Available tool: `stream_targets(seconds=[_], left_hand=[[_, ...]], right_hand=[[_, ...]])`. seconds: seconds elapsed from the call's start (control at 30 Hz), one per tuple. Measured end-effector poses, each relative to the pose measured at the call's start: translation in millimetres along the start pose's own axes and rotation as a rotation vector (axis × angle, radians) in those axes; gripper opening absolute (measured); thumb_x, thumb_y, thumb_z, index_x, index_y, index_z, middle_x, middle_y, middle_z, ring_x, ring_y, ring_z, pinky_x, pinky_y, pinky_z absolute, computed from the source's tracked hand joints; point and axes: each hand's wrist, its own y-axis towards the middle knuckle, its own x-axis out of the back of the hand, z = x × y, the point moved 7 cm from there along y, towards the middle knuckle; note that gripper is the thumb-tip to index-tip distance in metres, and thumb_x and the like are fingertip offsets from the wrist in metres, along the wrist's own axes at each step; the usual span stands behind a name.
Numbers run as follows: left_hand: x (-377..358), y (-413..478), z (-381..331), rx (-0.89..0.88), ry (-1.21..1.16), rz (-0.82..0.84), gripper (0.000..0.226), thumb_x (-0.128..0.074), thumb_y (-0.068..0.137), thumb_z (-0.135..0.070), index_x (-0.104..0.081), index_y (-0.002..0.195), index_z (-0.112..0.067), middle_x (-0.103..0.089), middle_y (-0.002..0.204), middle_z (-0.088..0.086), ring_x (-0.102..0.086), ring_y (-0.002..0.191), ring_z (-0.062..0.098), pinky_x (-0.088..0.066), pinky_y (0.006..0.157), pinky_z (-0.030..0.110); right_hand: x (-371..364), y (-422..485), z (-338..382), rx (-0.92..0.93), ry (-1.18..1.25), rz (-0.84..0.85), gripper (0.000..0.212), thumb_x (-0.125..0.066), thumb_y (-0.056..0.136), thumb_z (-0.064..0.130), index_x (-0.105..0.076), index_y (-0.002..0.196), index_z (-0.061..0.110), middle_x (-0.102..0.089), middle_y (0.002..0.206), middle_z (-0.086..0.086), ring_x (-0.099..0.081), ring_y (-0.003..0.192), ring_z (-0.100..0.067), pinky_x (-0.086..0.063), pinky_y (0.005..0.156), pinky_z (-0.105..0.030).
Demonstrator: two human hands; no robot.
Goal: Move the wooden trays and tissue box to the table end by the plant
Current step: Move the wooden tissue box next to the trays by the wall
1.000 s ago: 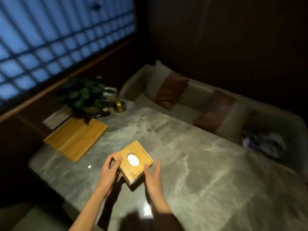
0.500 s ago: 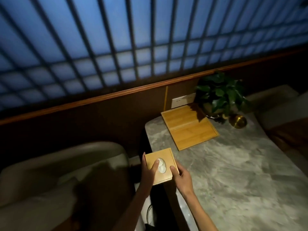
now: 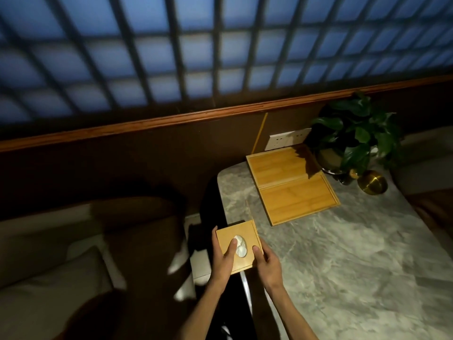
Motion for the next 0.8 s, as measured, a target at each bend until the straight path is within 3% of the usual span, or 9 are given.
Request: stream_targets(seconds=[0.17, 0.3, 0.43, 0.57, 0.7, 0.8], left_hand=[[-6.5, 27.2, -16.7, -0.011, -0.008, -0.011, 0.070, -0.058, 0.096, -0.027, -0.018, 0.153, -0.030, -0.046, 0.148, 0.006, -0.050, 0.131, 0.023, -0.042, 0.113, 0.043], [-10.9, 61.9, -39.3, -0.005, -0.014, -0.036, 0.077, -0.058, 0.096, -0.034, -0.010, 0.156, -0.032, -0.037, 0.156, 0.006, -0.045, 0.137, 0.026, -0.040, 0.115, 0.048], [-16.2, 100.5, -62.9, 0.007, -0.008, -0.035, 0.082, -0.057, 0.095, -0.042, -0.003, 0.156, -0.035, -0.035, 0.158, 0.006, -0.044, 0.138, 0.028, -0.042, 0.111, 0.040], [-26.1, 127.5, -74.2, 0.038, 0.044, -0.042, 0.088, -0.054, 0.092, -0.054, 0.000, 0.157, -0.030, -0.029, 0.162, 0.006, -0.035, 0.145, 0.030, -0.034, 0.117, 0.044], [-35.4, 148.7, -81.6, 0.038, 0.054, -0.053, 0.087, -0.053, 0.092, -0.055, -0.002, 0.157, -0.028, -0.029, 0.161, 0.007, -0.035, 0.145, 0.031, -0.036, 0.110, 0.037], [-39.3, 161.1, -90.8, 0.005, 0.050, -0.048, 0.080, -0.054, 0.094, -0.050, -0.010, 0.157, -0.026, -0.036, 0.158, 0.011, -0.042, 0.141, 0.031, -0.039, 0.115, 0.046]], right_hand=[[-3.9, 24.3, 17.2, 0.050, -0.038, -0.005, 0.038, -0.052, 0.101, 0.024, -0.057, 0.138, 0.020, -0.067, 0.128, 0.007, -0.060, 0.123, -0.011, -0.044, 0.101, -0.022], [-8.9, 58.7, 47.7, 0.108, -0.162, -0.036, 0.040, -0.045, 0.103, 0.033, -0.052, 0.141, 0.024, -0.065, 0.132, 0.002, -0.061, 0.120, -0.016, -0.048, 0.101, -0.033], [-14.4, 95.5, 84.0, 0.207, -0.275, -0.068, 0.037, -0.042, 0.104, 0.032, -0.051, 0.139, 0.023, -0.070, 0.119, -0.002, -0.066, 0.109, -0.022, -0.054, 0.092, -0.038], [-12.0, 125.6, 99.2, 0.158, -0.256, -0.113, 0.043, -0.043, 0.104, 0.029, -0.047, 0.144, 0.013, -0.064, 0.133, -0.010, -0.058, 0.125, -0.029, -0.041, 0.095, -0.025], [-9.7, 146.3, 106.0, 0.113, -0.198, -0.108, 0.048, -0.042, 0.104, 0.032, -0.042, 0.149, 0.015, -0.055, 0.146, -0.009, -0.049, 0.136, -0.028, -0.041, 0.111, -0.037], [-5.9, 162.3, 111.9, 0.089, -0.178, -0.107, 0.048, -0.044, 0.103, 0.032, -0.044, 0.148, 0.014, -0.055, 0.146, -0.009, -0.048, 0.138, -0.029, -0.039, 0.113, -0.039]])
